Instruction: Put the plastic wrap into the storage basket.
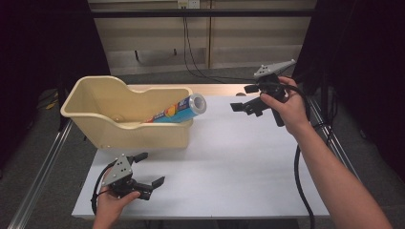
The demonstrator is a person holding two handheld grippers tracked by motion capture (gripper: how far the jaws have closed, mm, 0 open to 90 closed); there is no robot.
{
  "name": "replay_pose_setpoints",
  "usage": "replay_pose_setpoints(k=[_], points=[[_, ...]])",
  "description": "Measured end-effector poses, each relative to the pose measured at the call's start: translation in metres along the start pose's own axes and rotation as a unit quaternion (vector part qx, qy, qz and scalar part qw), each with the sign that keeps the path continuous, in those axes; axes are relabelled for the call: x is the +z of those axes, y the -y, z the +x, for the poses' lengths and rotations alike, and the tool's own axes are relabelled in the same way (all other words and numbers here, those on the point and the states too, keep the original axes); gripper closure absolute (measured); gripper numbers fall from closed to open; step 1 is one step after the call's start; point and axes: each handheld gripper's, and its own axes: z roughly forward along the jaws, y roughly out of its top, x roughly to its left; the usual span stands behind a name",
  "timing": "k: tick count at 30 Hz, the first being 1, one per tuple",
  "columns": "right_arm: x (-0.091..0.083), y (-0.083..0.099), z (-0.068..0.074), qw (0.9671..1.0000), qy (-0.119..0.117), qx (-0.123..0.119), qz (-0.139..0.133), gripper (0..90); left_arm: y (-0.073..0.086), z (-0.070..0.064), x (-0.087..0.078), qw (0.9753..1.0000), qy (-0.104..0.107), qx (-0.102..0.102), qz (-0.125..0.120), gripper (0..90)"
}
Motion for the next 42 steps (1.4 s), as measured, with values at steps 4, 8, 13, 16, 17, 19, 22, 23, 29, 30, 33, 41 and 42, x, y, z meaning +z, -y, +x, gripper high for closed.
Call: replay_pose_setpoints(k=[4,8,13,16,17,19,22,23,29,30,33,41,42], points=[[-0.004,0.015,0.0,1.0,0.0,0.003,-0.003,6.3,0.0,0.0,0.0,1.0,-0.001,0.003,0.003,0.2],[-0.008,0.026,0.0,0.9999,0.001,0.006,-0.011,6.3,0.001,0.0,0.001,1.0,0.0,0.001,0.003,0.2],[-0.016,0.048,0.0,0.9996,0.005,0.015,-0.023,6.4,0.001,-0.001,0.002,1.0,0.003,-0.001,0.001,0.1],[-0.018,0.055,0.0,0.9995,0.007,0.018,-0.024,6.4,0.001,-0.001,0.002,1.0,0.003,-0.002,0.001,0.2],[-0.019,0.059,-0.001,0.9994,0.008,0.02,-0.028,6.5,0.001,-0.001,0.002,1.0,0.002,-0.002,0.001,0.2],[-0.023,0.07,-0.002,0.999,0.013,0.025,-0.036,6.5,0.0,-0.001,0.002,1.0,0.002,0.001,0.0,0.1],[-0.026,0.076,-0.003,0.9985,0.017,0.029,-0.043,6.5,0.0,-0.001,0.002,1.0,0.001,0.002,-0.001,0.2],[-0.029,0.083,-0.004,0.9983,0.016,0.032,-0.046,6.5,0.0,0.0,0.002,1.0,0.0,0.002,-0.001,0.2],[-0.035,0.098,-0.005,0.9978,0.017,0.035,-0.054,6.4,0.0,0.0,0.002,1.0,0.001,-0.001,-0.003,0.1],[-0.037,0.104,-0.004,0.9978,0.018,0.034,-0.054,6.4,0.0,0.0,0.002,1.0,0.0,0.0,-0.003,0.2],[-0.041,0.113,-0.003,0.9974,0.021,0.038,-0.058,6.4,0.0,0.0,0.002,1.0,0.0,-0.001,-0.003,0.1],[-0.051,0.138,-0.003,0.9955,0.032,0.047,-0.075,6.1,0.0,0.0,0.002,1.0,-0.002,-0.002,-0.004,0.1],[-0.052,0.14,-0.003,0.995,0.034,0.049,-0.08,6.1,0.0,0.0,0.002,1.0,-0.002,-0.001,-0.003,0.1]])
